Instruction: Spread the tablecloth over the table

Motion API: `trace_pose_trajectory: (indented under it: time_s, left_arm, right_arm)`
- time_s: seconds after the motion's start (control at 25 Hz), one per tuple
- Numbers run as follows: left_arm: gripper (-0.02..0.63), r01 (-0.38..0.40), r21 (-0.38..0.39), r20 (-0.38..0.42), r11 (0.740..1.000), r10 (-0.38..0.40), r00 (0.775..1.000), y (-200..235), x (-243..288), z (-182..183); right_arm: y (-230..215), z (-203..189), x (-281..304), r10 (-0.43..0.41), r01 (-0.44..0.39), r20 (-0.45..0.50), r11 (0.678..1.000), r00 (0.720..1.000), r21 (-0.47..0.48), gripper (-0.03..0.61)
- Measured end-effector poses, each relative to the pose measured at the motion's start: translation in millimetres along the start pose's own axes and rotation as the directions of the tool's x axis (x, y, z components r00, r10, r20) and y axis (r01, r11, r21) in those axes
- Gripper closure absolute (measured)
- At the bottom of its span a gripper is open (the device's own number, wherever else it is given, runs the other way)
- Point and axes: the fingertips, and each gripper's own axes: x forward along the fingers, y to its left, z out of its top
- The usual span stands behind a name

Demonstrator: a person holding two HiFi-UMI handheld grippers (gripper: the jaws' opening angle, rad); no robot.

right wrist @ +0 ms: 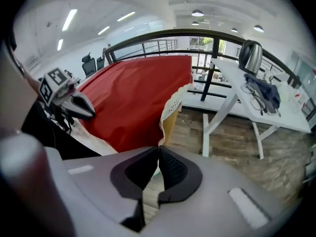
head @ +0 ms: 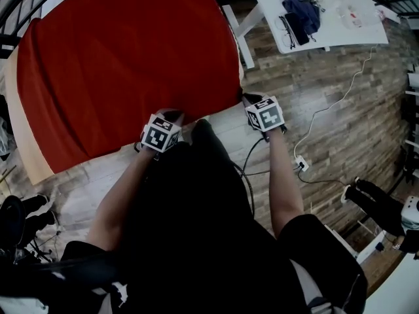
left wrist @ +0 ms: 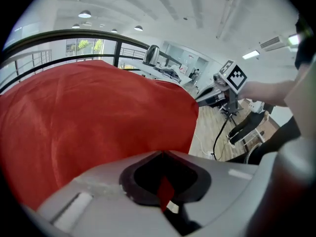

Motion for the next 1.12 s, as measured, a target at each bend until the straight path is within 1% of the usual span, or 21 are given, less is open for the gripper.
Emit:
trace_pose_trajectory:
  time_s: [0.08, 0.16, 0.2, 0.24, 0.28, 0.36, 0.4, 0.44, 0.48, 0.52, 0.56, 0.6, 0.64, 0.68, 0.72, 0.8, 0.88, 0.96, 1.04, 1.12]
  left_arm:
    - [0.598, -0.012, 0.018, -0.005, 1.0, 0.012, 1.0, -2, 6, 3]
    - [0.597, -0.021, 0.017, 0.0, 1.0, 0.021, 1.0, -2, 11, 8]
    - [0.597, -0.024, 0.01, 0.002, 1.0, 0.024, 1.0, -2, 13, 11]
    - [0.598, -0.026, 0.002, 0.001, 1.0, 0.026, 1.0, -1, 15, 14]
    - [0.597, -0.028, -0.006, -0.005, 1.0, 0.028, 1.0, -1, 16, 16]
    - [0.591, -0.033, -0.018, -0.02, 0.999, 0.033, 0.999, -4, 17, 18]
    - [0.589, -0.037, -0.023, -0.025, 0.999, 0.036, 0.999, -6, 18, 18]
    - [0.587, -0.041, -0.032, -0.029, 0.999, 0.04, 0.999, -7, 18, 17]
    - [0.586, -0.048, -0.045, -0.031, 0.998, 0.047, 0.998, -8, 19, 15]
    - [0.586, -0.059, -0.059, -0.03, 0.997, 0.057, 0.998, -8, 20, 14]
    - [0.588, -0.073, -0.069, -0.024, 0.995, 0.071, 0.997, -7, 22, 16]
    - [0.587, -0.088, -0.07, -0.01, 0.994, 0.088, 0.996, -7, 24, 19]
    - [0.586, -0.105, -0.064, 0.012, 0.992, 0.106, 0.994, -8, 27, 24]
    - [0.588, -0.122, -0.056, 0.042, 0.991, 0.124, 0.991, -9, 28, 31]
    - [0.607, -0.14, -0.052, 0.075, 0.989, 0.144, 0.987, -8, 28, 38]
    - [0.609, -0.188, -0.069, 0.135, 0.98, 0.196, 0.971, 0, 19, 53]
    - [0.609, -0.251, -0.112, 0.181, 0.962, 0.268, 0.946, 15, 2, 61]
    - [0.607, -0.31, -0.165, 0.224, 0.936, 0.341, 0.913, 31, -16, 68]
    - [0.608, -0.354, -0.214, 0.268, 0.91, 0.403, 0.875, 45, -36, 74]
    - [0.608, -0.382, -0.263, 0.313, 0.886, 0.452, 0.835, 56, -63, 75]
  right_arm:
    - [-22, -6, -3, -0.08, 0.079, -0.011, 0.995, 0.997, -0.052, 0.563]
    - [-43, 0, -8, -0.171, 0.173, 0.037, 0.981, 0.985, -0.088, 0.563]
    - [-53, 4, -10, -0.209, 0.215, 0.07, 0.972, 0.975, -0.092, 0.563]
    - [-63, 5, -9, -0.24, 0.247, 0.089, 0.966, 0.967, -0.082, 0.563]
    - [-73, 2, -5, -0.268, 0.274, 0.086, 0.96, 0.959, -0.063, 0.561]
    - [-96, -17, 3, -0.322, 0.323, 0.022, 0.946, 0.946, -0.023, 0.554]
    - [-104, -23, 4, -0.327, 0.327, 0.004, 0.945, 0.945, 0.002, 0.554]
    - [-106, -22, 3, -0.304, 0.303, 0.022, 0.952, 0.952, 0.04, 0.554]
    - [-103, -12, 1, -0.254, 0.248, 0.076, 0.965, 0.964, 0.084, 0.554]
    - [-96, 2, 1, -0.184, 0.167, 0.15, 0.979, 0.971, 0.118, 0.554]
    - [-86, 17, 1, -0.104, 0.078, 0.223, 0.989, 0.969, 0.125, 0.554]
    - [-75, 31, 2, -0.028, -0.001, 0.28, 0.995, 0.96, 0.104, 0.56]
    - [-64, 41, 2, 0.034, -0.057, 0.316, 0.996, 0.948, 0.063, 0.566]
    - [-53, 50, 2, 0.079, -0.09, 0.336, 0.996, 0.939, 0.016, 0.567]
    - [-43, 59, 3, 0.114, -0.111, 0.348, 0.993, 0.931, -0.031, 0.568]
    - [-19, 85, 6, 0.186, -0.15, 0.367, 0.981, 0.911, -0.125, 0.568]
    - [12, 113, 12, 0.275, -0.202, 0.373, 0.954, 0.886, -0.223, 0.568]
    - [42, 136, 18, 0.358, -0.249, 0.36, 0.916, 0.861, -0.314, 0.568]
    - [72, 153, 23, 0.417, -0.284, 0.342, 0.882, 0.842, -0.377, 0.568]
    - [107, 165, 23, 0.458, -0.309, 0.334, 0.857, 0.824, -0.412, 0.568]
